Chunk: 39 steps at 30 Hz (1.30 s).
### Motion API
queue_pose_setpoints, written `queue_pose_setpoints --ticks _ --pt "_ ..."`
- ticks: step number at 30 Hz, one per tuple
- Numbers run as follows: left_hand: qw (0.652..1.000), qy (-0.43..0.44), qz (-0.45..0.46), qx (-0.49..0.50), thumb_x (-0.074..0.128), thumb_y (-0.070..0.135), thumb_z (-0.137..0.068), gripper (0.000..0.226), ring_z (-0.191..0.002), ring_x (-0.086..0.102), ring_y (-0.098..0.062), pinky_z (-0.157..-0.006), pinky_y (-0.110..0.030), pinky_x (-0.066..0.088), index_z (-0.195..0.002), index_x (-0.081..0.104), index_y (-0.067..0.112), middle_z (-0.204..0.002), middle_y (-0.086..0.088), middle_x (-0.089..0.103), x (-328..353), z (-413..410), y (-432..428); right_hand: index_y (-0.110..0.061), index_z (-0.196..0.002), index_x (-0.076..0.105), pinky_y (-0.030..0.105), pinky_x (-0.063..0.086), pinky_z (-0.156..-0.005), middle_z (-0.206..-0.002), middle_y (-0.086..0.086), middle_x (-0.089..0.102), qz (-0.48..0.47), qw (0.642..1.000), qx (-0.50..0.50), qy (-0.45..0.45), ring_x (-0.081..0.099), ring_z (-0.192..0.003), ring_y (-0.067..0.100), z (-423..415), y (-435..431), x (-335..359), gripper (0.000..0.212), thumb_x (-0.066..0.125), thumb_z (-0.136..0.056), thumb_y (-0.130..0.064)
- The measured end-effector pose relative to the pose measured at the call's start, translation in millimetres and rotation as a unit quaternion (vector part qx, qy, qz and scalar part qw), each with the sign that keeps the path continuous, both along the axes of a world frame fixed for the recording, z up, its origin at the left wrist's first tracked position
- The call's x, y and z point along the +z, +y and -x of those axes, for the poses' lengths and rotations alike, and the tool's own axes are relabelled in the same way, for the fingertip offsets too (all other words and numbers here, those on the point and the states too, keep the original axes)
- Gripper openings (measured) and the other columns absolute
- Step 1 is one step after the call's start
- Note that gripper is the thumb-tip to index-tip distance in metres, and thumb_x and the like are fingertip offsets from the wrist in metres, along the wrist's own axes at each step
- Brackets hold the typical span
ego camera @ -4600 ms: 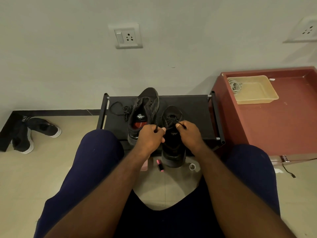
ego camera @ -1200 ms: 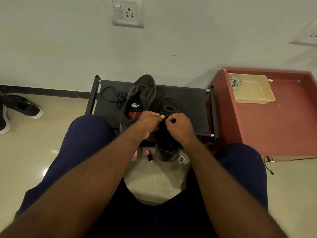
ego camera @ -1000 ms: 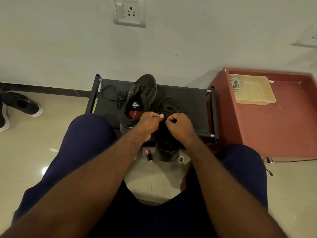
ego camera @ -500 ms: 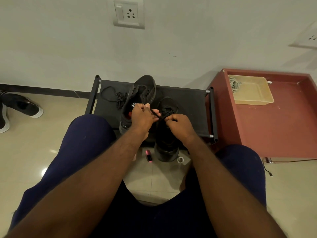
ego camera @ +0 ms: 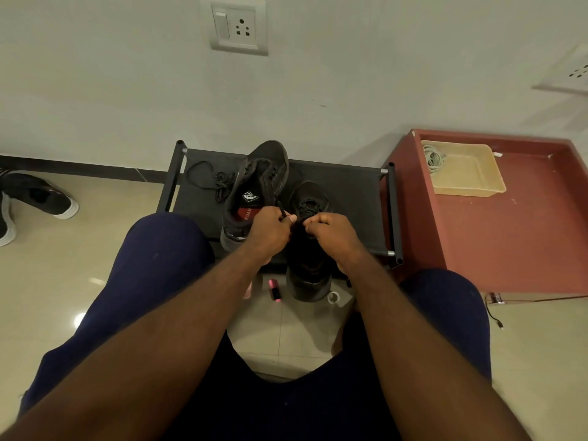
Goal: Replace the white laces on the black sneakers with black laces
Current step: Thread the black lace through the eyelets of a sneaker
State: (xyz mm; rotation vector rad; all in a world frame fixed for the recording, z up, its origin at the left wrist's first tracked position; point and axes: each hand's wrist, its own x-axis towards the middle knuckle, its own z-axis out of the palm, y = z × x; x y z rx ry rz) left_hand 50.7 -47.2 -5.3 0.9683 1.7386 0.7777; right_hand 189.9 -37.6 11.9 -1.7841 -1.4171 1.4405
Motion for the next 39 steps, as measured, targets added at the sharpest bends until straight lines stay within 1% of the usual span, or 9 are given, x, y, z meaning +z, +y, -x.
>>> queue_pose_setpoints --ticks 4,8,12,16,18,24,31,34,39 --pt "0.994 -0.086 0.001 0.066 0.04 0.016 -0.105 0.017 -0.065 0.065 -0.016 -0.055 -0.026 0.054 -0.096 0.052 0.008 -0.077 -0.01 0.065 4 -4 -1 -0.008 -0.097 0.077 0.018 0.048 -0.069 -0.096 0.003 0.073 0.004 1.0 -0.012 -0.005 0.06 -0.079 0.004 0 1 5 0.018 0.061 -0.092 -0.011" --pt "0.977 -0.157 -0.001 0.143 0.03 0.022 -0.108 0.023 -0.073 0.07 -0.023 -0.058 -0.027 0.056 -0.111 0.045 0.004 -0.086 -0.017 0.068 6 -6 -2 -0.013 -0.096 0.077 0.017 0.047 -0.068 -0.09 -0.003 0.071 0.017 1.0 -0.016 0.007 0.06 -0.08 0.002 -1 1 7 0.018 0.059 -0.093 -0.012" --pt "0.984 -0.127 -0.006 0.123 0.046 0.026 -0.104 0.023 -0.089 0.07 -0.025 -0.078 -0.034 0.059 -0.105 0.058 0.006 -0.092 -0.012 0.069 1 -8 -2 -0.014 -0.092 0.077 0.023 0.051 -0.073 -0.095 0.002 0.074 0.03 0.998 -0.033 0.034 0.065 -0.088 0.011 0 0 7 0.018 0.059 -0.092 -0.012" --pt "0.995 -0.087 0.007 0.036 0.062 0.017 -0.096 0.022 -0.086 0.068 -0.029 -0.085 -0.046 0.058 -0.076 0.059 0.009 -0.082 -0.012 0.067 -1 -2 1 -0.011 -0.096 0.078 0.027 0.053 -0.081 -0.099 0.006 0.075 0.048 0.996 -0.043 0.058 0.067 -0.092 0.014 -2 -1 6 0.019 0.06 -0.092 -0.012" --pt "0.997 -0.06 0.007 0.042 0.058 0.014 -0.098 0.02 -0.088 0.069 -0.029 -0.082 -0.046 0.059 -0.079 0.056 0.008 -0.088 -0.016 0.067 -1 -2 1 -0.011 -0.097 0.078 0.026 0.052 -0.082 -0.1 0.005 0.075 0.049 0.996 -0.044 0.061 0.067 -0.093 0.014 -1 -1 6 0.019 0.06 -0.092 -0.012" --pt "0.969 -0.202 -0.001 0.139 0.037 0.013 -0.106 0.013 -0.076 0.07 -0.02 -0.058 -0.024 0.056 -0.11 0.044 0.003 -0.086 -0.017 0.067 6 -8 -1 -0.012 -0.101 0.078 0.019 0.049 -0.072 -0.1 0.0 0.074 0.06 0.994 -0.054 0.07 0.064 -0.089 0.007 -4 2 10 0.018 0.062 -0.092 -0.014" --pt "0.986 -0.152 0.014 0.063 0.059 0.021 -0.098 0.019 -0.091 0.07 -0.029 -0.081 -0.039 0.058 -0.085 0.064 0.008 -0.089 -0.013 0.071 -1 -5 -3 -0.009 -0.099 0.077 0.032 0.055 -0.085 -0.1 0.006 0.075 0.076 0.993 -0.05 0.076 0.069 -0.099 0.019 -1 0 10 0.016 0.064 -0.092 -0.013" --pt "0.98 -0.195 0.028 0.021 0.067 0.026 -0.093 0.026 -0.092 0.072 -0.031 -0.084 -0.041 0.058 -0.092 0.07 0.0 -0.093 -0.018 0.073 1 1 -3 -0.006 -0.098 0.078 0.039 0.057 -0.089 -0.097 0.009 0.076 0.082 0.992 -0.053 0.081 0.071 -0.097 0.023 0 -1 12 0.016 0.065 -0.091 -0.013" --pt "0.988 -0.136 0.006 0.078 0.05 0.011 -0.102 0.017 -0.09 0.069 -0.027 -0.081 -0.04 0.06 -0.093 0.062 0.003 -0.092 -0.016 0.068 6 -4 -3 -0.011 -0.099 0.079 0.036 0.055 -0.093 -0.099 0.004 0.076 0.086 0.993 -0.052 0.069 0.069 -0.098 0.018 0 0 12 0.016 0.065 -0.091 -0.014"
